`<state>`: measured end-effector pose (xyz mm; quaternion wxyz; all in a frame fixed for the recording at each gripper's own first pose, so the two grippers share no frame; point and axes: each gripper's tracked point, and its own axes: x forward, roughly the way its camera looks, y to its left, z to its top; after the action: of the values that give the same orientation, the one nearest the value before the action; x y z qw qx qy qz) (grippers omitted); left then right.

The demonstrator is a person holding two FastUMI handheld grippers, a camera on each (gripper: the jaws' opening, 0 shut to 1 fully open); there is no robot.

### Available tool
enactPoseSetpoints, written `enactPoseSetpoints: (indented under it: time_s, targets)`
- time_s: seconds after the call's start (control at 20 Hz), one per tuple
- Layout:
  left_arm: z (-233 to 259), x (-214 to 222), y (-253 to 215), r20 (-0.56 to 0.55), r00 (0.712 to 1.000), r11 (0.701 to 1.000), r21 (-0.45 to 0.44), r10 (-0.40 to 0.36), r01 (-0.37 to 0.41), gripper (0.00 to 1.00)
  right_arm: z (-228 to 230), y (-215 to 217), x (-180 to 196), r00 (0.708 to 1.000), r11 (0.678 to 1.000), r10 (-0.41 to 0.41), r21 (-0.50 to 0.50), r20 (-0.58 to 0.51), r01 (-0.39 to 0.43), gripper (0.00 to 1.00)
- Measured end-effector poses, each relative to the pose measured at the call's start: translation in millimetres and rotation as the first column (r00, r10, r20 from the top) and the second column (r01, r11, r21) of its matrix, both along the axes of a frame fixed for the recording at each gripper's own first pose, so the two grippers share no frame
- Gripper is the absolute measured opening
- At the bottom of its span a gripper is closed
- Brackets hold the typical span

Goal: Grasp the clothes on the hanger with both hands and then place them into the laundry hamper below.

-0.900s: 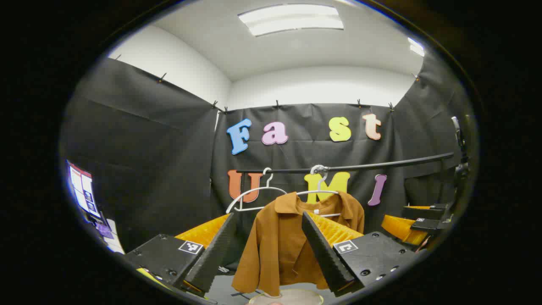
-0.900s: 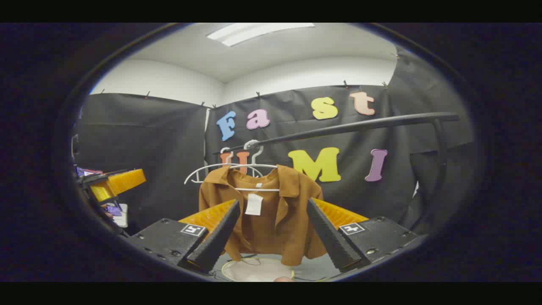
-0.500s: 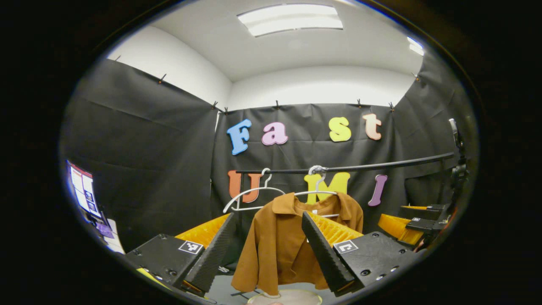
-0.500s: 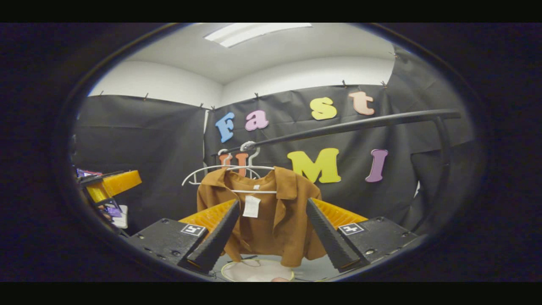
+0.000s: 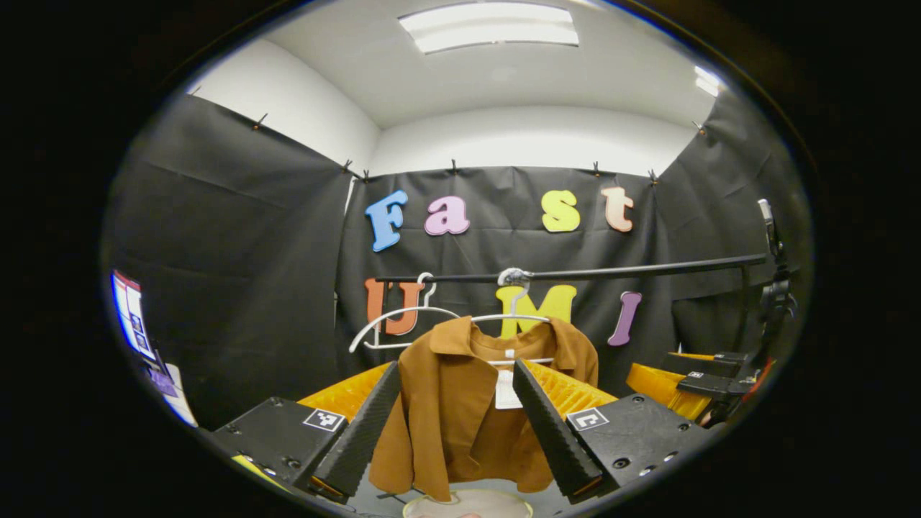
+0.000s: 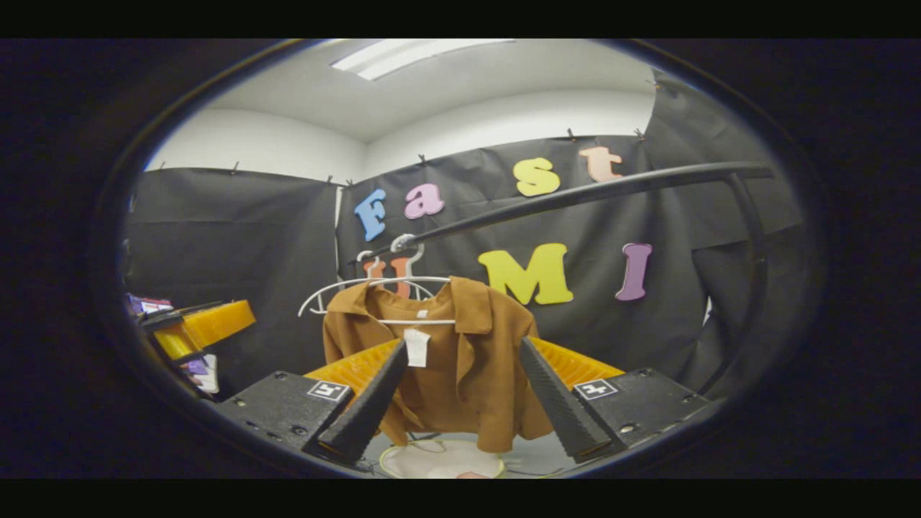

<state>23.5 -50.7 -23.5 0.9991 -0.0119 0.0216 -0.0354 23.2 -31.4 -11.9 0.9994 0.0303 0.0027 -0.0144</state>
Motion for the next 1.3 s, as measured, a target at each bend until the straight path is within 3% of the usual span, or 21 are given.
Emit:
enactPoseSetpoints:
  time_s: [0.7, 0.8, 0.9, 1.15, 1.3]
  targets:
    - [-80, 46, -31, -0.124, 0.990, 0.994, 0.095, 0.062, -0.050, 0.96, -49, -14, 58, 0.988, 0.996, 0.070, 0.065, -0.135, -0.062, 0.87]
    - [-92, 62, -36, -0.152, 0.988, 0.998, 0.058, 0.039, -0.031, 1.00, -53, -15, 70, 0.989, 0.998, 0.052, 0.054, -0.141, -0.045, 0.87]
    - [-98, 80, -39, -0.172, 0.985, 1.000, 0.006, 0.010, -0.010, 0.96, -54, -15, 82, 0.990, 0.999, 0.021, 0.044, -0.142, -0.015, 0.91]
    - [-105, 123, -43, -0.209, 0.977, 0.996, -0.091, -0.039, 0.020, 1.00, -56, -11, 118, 0.991, 0.998, -0.025, 0.049, -0.132, 0.031, 0.90]
    - [-109, 143, -46, -0.225, 0.973, 0.993, -0.114, -0.058, 0.033, 0.97, -62, -11, 138, 0.988, 0.995, -0.053, 0.072, -0.144, 0.064, 0.90]
